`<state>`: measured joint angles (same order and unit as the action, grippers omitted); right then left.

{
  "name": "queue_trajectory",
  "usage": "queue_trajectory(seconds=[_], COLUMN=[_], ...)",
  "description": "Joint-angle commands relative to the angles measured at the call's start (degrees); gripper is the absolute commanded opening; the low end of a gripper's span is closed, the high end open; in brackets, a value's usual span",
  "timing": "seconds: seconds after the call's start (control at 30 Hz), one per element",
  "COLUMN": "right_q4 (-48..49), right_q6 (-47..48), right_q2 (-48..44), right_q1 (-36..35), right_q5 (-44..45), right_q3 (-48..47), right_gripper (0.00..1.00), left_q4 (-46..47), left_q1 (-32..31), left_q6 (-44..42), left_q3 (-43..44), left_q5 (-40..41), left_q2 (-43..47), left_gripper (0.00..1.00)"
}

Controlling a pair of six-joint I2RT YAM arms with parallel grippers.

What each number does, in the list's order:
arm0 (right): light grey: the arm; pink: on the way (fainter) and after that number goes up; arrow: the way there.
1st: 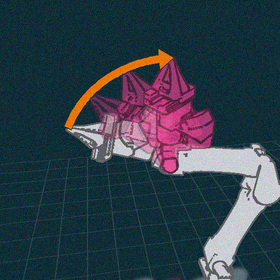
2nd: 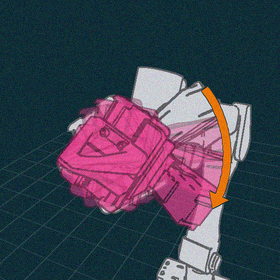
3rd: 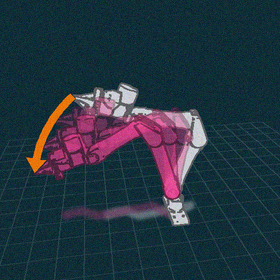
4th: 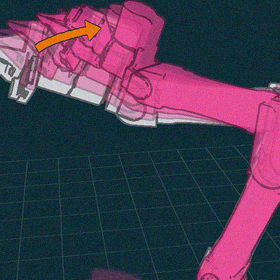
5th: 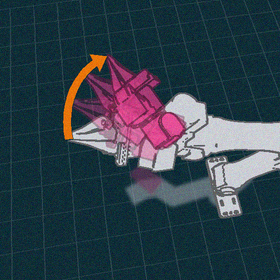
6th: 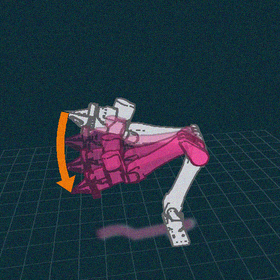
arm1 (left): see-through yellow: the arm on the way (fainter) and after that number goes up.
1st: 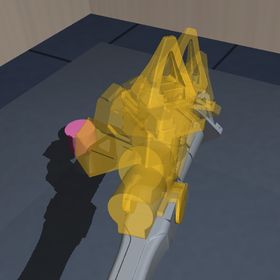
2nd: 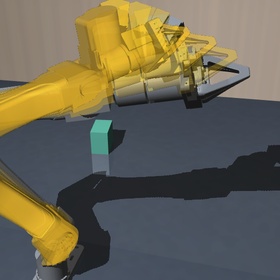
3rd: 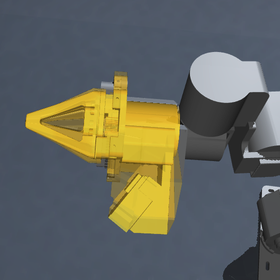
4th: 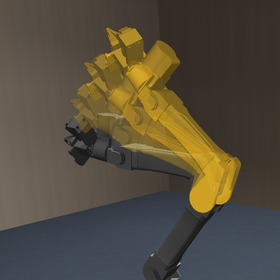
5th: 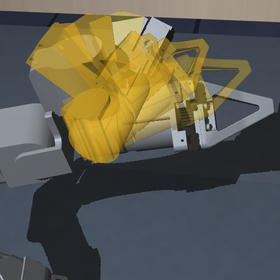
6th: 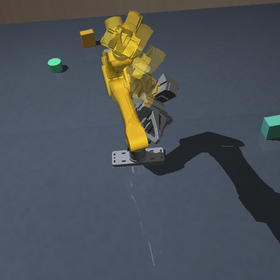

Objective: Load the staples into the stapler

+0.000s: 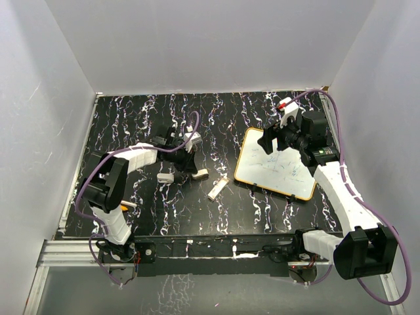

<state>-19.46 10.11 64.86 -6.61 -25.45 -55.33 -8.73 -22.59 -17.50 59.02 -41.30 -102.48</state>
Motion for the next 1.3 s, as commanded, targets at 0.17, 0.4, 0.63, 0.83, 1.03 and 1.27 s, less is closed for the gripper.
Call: queue_trajectory(seconds=[0.17,0.4,0.63,0.83,1.03,1.27], right_q4=[2.9,2.5,-0.2,-5.4,-10.6,-5.0], right_q6=[-0.6,-0.7,1.3,2.9,0.8,-3.9], right_q2=[-1.5,-0.8,-0.7,0.2,5.5,-0.4], right_q1=[0.5,0.5,0.5,0.5,0.5,0.5], right_q5=[-0.7,-0.9,1.9,10.5,22.3,26.6], right_q3=[-0.4,-1.4,-3.8,-9.1,-16.5,-17.2], right_gripper=[0.81,0.81,0.82,0.90,0.99,0.99], left_q4=[-3.9,-6.1,-10.7,-13.0,-7.6,-0.6], left_q1=[-0.2,-0.2,-0.2,0.6,1.6,4.3], left_q6=[-1.4,-0.4,0.6,0.3,6.0,11.9], left_q3=[-6.0,0.7,10.4,11.8,8.9,3.9], left_q5=[6.0,4.3,1.9,12.6,41.0,46.9], left_q2=[-1.0,2.2,5.3,12.1,22.2,38.3], left_gripper=[0.06,0.20,0.48,0.71,0.97,0.97])
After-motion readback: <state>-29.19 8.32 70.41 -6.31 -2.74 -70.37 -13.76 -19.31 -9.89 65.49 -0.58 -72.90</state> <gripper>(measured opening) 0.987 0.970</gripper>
